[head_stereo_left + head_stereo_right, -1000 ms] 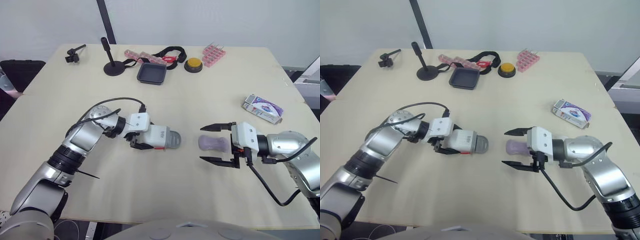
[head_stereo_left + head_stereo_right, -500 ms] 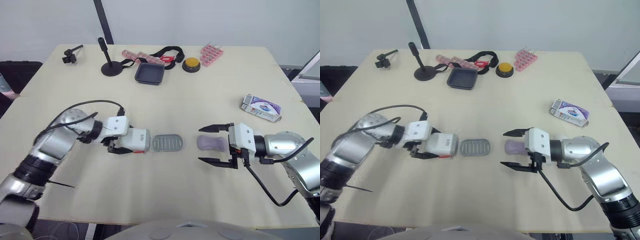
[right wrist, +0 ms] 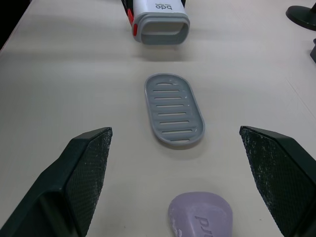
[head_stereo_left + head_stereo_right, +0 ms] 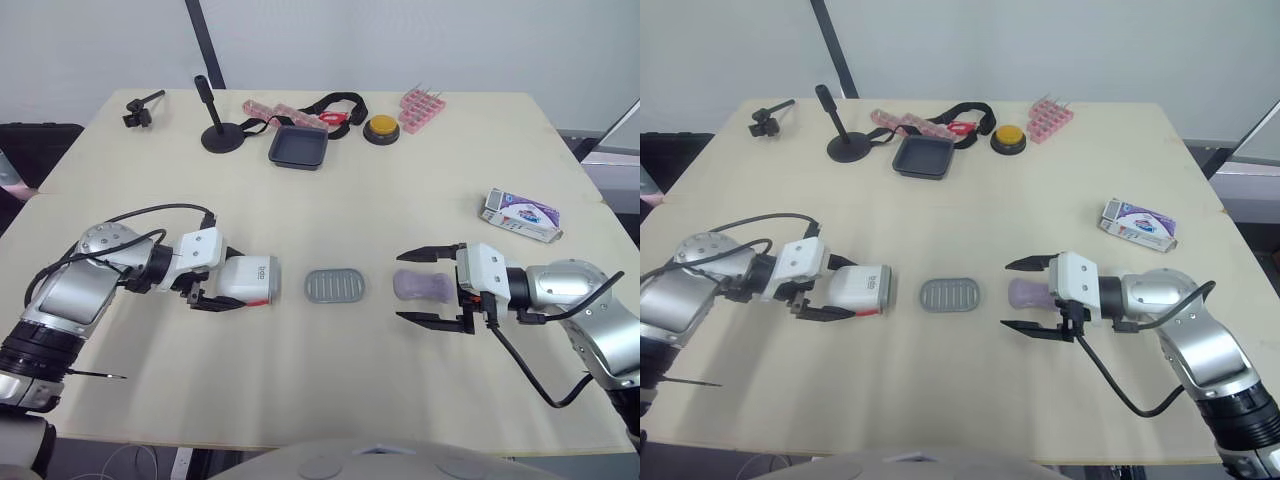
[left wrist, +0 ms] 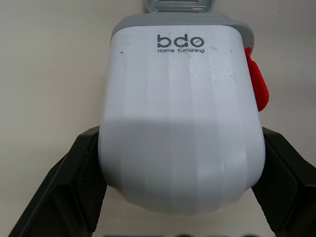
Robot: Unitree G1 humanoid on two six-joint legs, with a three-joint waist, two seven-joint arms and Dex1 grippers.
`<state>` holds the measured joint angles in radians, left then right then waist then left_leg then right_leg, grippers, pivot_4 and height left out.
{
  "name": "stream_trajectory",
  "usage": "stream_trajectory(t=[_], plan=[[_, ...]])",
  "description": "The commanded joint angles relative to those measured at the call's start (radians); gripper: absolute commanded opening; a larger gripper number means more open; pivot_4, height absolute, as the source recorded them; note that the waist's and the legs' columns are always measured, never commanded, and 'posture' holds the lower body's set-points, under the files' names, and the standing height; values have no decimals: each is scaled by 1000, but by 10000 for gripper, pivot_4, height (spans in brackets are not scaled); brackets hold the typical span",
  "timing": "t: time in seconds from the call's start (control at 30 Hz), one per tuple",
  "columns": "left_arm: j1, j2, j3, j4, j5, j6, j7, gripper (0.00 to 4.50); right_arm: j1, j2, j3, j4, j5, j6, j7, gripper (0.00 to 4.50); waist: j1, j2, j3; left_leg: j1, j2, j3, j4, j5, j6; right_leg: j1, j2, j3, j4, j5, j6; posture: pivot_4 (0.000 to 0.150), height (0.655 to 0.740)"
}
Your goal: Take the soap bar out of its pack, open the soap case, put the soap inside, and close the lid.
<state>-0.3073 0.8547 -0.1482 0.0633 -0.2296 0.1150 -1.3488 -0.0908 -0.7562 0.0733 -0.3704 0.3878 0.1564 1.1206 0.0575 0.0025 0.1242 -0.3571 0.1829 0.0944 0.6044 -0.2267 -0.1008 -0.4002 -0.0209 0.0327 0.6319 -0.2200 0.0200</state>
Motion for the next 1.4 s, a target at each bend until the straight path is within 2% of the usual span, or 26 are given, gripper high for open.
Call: stream_trajectory(t=[0.03, 0.5, 0.53, 0.8, 0.93, 1.07, 1.27, 1.4], plan=[[-16, -31, 27, 73, -27, -58, -15, 34619, -17, -2, -4, -9, 0, -19, 8, 44634, 0, 0, 0, 0, 0, 0, 0, 0, 0, 0, 0, 0, 0, 0, 0, 1500, 7400], [-29, -51, -26, 204, 45, -199, -67, 34619, -28, -5, -11, -3, -7, -18, 9, 44634, -3, 0, 0, 0, 0, 0, 0, 0, 0, 0, 0, 0, 1, 0, 0, 1500, 7400], [-29, -55, -24, 205, 39, -206, -69, 44906, -31, -3, -10, -3, -8, -17, 8, 45000, -3, 0, 0, 0, 0, 0, 0, 0, 1, 0, 0, 0, 1, 0, 0, 1500, 7400], [-21, -41, -1, 183, 18, -208, -98, 44906, -34, 7, 1, 3, -17, -23, 3, 45000, -2, 0, 0, 0, 0, 0, 0, 0, 1, 0, 0, 0, 1, 0, 0, 1500, 7400], [-5, -15, 27, 118, -6, -185, -94, 44906, -32, 5, 2, 2, -17, -24, 5, 45000, -3, 0, 0, 0, 0, 0, 0, 0, 1, 0, 0, 0, 1, 0, 0, 1500, 7400], [21, -2, 78, 36, -10, -166, -27, 44906, -35, 4, 4, 5, -18, -28, 8, 45000, -3, 0, 0, 0, 0, 0, 0, 0, 1, 0, 0, 0, 0, 0, 0, 1500, 7400], [85, 42, 130, -44, -61, -90, -24, 44906, -37, -1, 9, 12, -22, -36, 17, 45000, -6, 0, 0, 0, 1, 0, 0, 0, 1, 0, 0, -1, 0, 0, 0, 1500, 7400], [70, 33, 191, -165, -208, 68, -3, 44906, -40, -6, 4, 20, -22, -39, 29, 45000, -1, 0, 0, 0, 0, 0, 0, 0, 1, 0, -1, -1, 0, 0, 0, 1500, 7400]])
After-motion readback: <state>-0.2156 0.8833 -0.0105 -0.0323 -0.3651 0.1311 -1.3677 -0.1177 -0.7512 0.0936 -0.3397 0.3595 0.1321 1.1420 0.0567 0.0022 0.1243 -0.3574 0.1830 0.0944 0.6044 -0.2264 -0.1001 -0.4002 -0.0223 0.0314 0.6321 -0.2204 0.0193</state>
